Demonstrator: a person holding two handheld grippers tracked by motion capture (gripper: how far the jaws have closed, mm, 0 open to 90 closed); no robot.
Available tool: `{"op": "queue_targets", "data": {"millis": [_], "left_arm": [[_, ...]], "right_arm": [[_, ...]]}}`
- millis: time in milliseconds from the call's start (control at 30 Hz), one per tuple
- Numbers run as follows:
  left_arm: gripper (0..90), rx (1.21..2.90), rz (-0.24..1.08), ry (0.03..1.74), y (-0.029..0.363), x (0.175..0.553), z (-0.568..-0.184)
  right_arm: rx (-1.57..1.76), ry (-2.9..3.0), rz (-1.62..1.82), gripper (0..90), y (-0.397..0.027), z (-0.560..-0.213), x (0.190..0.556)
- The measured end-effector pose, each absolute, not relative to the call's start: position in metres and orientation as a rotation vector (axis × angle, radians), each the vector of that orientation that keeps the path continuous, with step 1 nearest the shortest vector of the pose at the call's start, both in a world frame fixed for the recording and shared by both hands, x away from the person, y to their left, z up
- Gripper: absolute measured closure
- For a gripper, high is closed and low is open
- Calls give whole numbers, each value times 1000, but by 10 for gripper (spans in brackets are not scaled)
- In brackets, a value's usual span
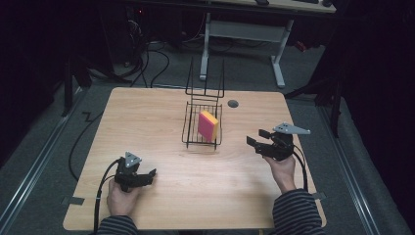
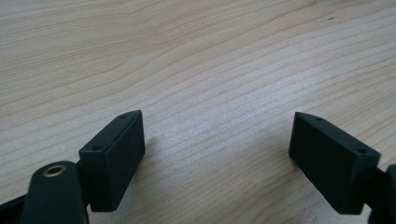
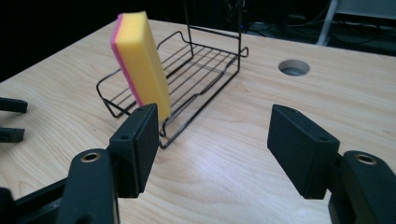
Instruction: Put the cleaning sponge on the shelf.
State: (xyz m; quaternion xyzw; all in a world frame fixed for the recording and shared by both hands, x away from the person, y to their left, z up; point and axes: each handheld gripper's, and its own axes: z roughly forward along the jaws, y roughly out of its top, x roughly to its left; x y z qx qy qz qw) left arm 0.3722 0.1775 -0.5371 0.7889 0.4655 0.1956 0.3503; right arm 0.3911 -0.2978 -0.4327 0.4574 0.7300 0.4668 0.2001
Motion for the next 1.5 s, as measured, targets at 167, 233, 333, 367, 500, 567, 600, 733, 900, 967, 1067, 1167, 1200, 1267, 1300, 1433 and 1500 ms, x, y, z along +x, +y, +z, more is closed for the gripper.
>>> {"op": "queue_targets", "data": {"millis": [167,233,333,367,500,567,600,733,900,967,1067,1167,1200,1267,1300,1433,1500], "left_arm": [[189,2043,507,1205,178,372,-537],[189,2043,507,1206,177,372,-537],[189,2044,507,1206,178,372,-537],[189,2043,507,1206,177,372,-537],[189,2043,507,1206,177,372,-537],[189,2043,507,1206,177,372,-537],[189,2043,507,1206,177,372,-537],[189,2043,507,1206,177,372,-537],[189,2043,507,1205,177,372,-537],[189,2043,507,1206,177,372,-537],[189,2043,507,1206,177,372,-537],[189,2043,507,1206,177,372,-537],[189,2043,507,1206,177,372,-537],[189,2044,507,1205,178,372,-537],[189,2043,507,1205,177,372,-537],[189,2043,507,1206,177,372,-537],[189,2044,507,1205,177,372,-537]], "right_arm": [[1293,2013,1314,348,-308,-436,381],[1291,2005,1315,350,-309,-436,379],[1297,1993,1327,351,-312,-438,374],[1294,1994,1328,351,-312,-439,373],[1287,1973,1339,361,-314,-442,366],[1292,1963,1345,363,-316,-444,363],[1292,1963,1345,363,-316,-444,363],[1308,1957,1339,367,-319,-453,356],[1334,1954,1331,369,-321,-463,352],[1335,1955,1330,370,-320,-465,351],[1341,1962,1313,372,-320,-472,349],[1345,1965,1308,372,-320,-475,348],[1348,1968,1304,372,-320,-478,347],[1354,1970,1302,372,-320,-479,346],[1353,1974,1301,372,-319,-481,346],[1360,1990,1281,372,-317,-490,345],[1364,1995,1276,372,-316,-493,344]]}}
